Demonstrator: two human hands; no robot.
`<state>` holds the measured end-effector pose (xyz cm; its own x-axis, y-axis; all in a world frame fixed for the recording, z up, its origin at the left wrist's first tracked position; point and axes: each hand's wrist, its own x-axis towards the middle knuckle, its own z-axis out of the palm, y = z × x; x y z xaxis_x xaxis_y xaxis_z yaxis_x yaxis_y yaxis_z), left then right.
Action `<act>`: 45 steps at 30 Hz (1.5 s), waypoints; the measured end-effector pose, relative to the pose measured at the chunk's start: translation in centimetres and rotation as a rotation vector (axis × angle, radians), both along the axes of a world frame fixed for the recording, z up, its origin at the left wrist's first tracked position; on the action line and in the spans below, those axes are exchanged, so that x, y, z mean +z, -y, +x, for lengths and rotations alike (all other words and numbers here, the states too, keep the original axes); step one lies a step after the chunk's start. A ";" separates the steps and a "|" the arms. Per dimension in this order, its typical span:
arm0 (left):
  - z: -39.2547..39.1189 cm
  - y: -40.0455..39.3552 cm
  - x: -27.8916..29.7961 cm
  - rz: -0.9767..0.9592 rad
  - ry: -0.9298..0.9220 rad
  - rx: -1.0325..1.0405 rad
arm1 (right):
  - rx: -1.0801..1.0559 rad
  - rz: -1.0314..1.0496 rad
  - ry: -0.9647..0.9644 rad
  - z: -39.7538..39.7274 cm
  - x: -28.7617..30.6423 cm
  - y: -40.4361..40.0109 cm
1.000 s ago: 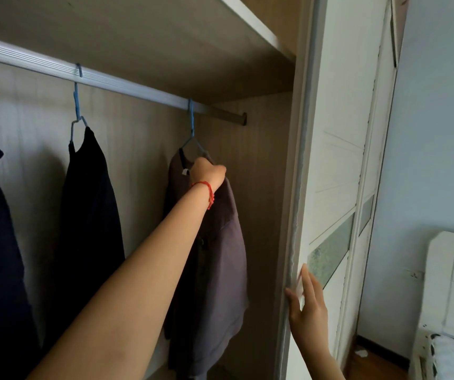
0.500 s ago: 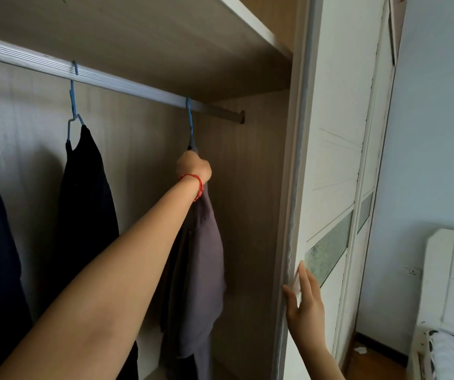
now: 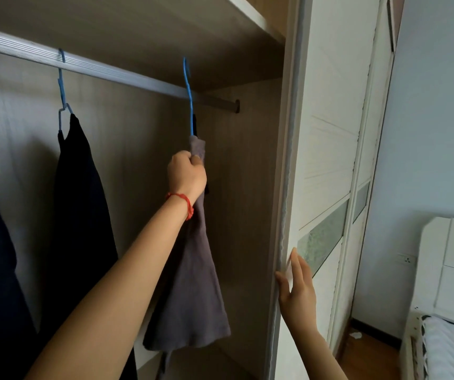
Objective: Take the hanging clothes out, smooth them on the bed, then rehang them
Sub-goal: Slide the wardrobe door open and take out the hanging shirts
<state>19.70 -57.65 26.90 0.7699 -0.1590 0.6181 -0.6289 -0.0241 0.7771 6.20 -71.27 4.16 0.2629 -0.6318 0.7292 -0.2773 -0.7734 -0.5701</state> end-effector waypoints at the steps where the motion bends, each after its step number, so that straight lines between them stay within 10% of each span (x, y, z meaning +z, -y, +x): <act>1: -0.3 -0.4 -0.4 -0.009 -0.006 -0.006 | 0.003 0.003 0.000 -0.1 0.0 0.0; 12: -3.3 -4.6 -8.0 0.018 -0.200 -0.048 | 0.050 0.197 0.005 -1.7 2.3 -1.7; 20: -6.0 -7.4 -12.3 0.095 -0.344 -0.063 | 0.466 -0.099 0.219 -0.4 12.4 -10.6; 28: -6.6 -10.8 -12.6 0.064 -0.308 -0.047 | 0.916 0.020 -0.066 6.2 22.6 -18.9; 45: -10.4 -20.8 -13.2 0.033 -0.335 -0.025 | 0.884 0.098 -0.354 12.3 28.3 -23.1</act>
<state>9.28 -36.84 13.71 0.9250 -0.1956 0.3258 -0.3395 -0.0403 0.9397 18.54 -48.19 32.50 0.8693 -0.1534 0.4699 0.2148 -0.7389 -0.6386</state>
